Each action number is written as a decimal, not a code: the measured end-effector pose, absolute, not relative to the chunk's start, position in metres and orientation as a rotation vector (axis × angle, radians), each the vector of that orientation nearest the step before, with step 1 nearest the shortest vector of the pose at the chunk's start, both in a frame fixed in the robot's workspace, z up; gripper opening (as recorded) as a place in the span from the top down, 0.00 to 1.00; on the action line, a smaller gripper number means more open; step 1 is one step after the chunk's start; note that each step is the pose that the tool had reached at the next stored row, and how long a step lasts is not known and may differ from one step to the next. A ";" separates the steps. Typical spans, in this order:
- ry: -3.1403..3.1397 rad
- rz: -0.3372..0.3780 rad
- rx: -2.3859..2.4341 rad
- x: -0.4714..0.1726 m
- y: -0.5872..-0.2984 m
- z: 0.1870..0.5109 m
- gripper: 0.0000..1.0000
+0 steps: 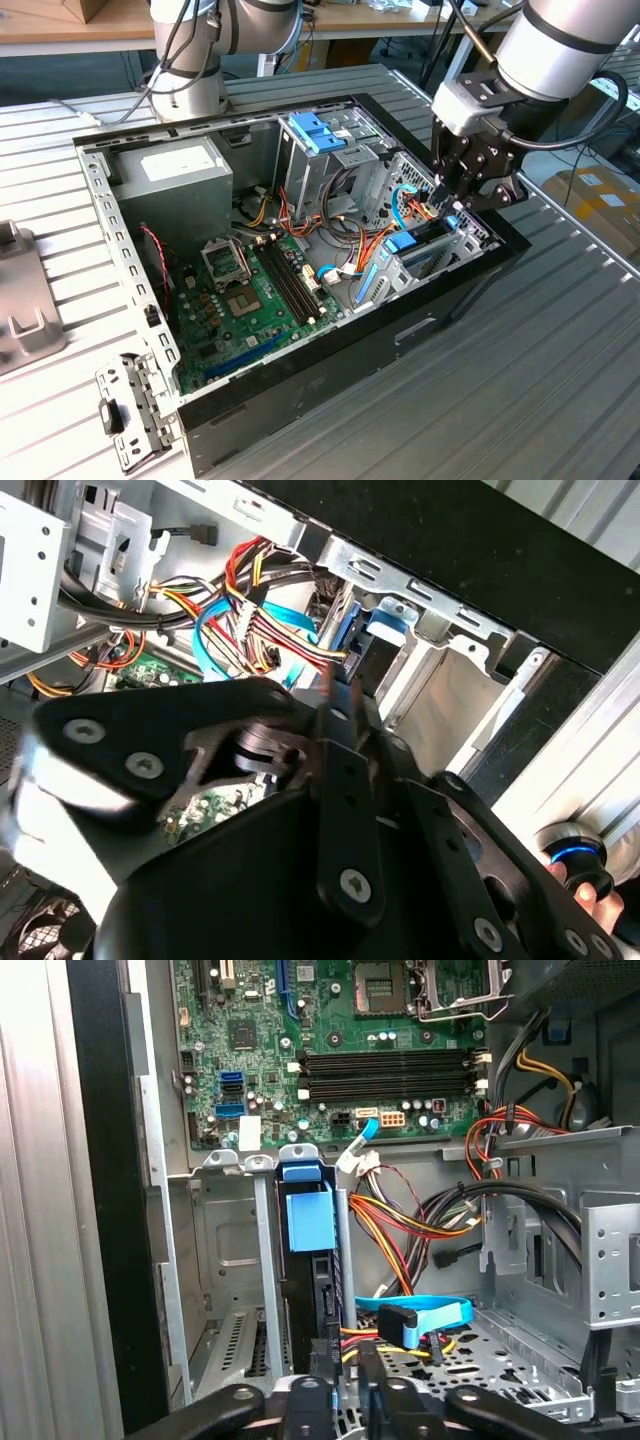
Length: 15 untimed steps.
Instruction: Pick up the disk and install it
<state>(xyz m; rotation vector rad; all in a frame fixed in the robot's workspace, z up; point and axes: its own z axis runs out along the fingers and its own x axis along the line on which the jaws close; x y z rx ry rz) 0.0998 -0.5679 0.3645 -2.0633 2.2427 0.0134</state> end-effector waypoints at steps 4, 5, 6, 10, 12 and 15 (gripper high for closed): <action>2.240 0.020 -2.061 0.100 -0.568 0.364 0.89; 2.240 0.022 -2.061 0.100 -0.568 0.364 0.89; 2.241 0.024 -2.061 0.100 -0.568 0.364 0.89; 2.242 0.028 -2.063 0.101 -0.568 0.363 0.89; 2.244 0.030 -2.064 0.103 -0.568 0.363 0.89; 2.247 0.036 -2.066 0.104 -0.568 0.360 0.89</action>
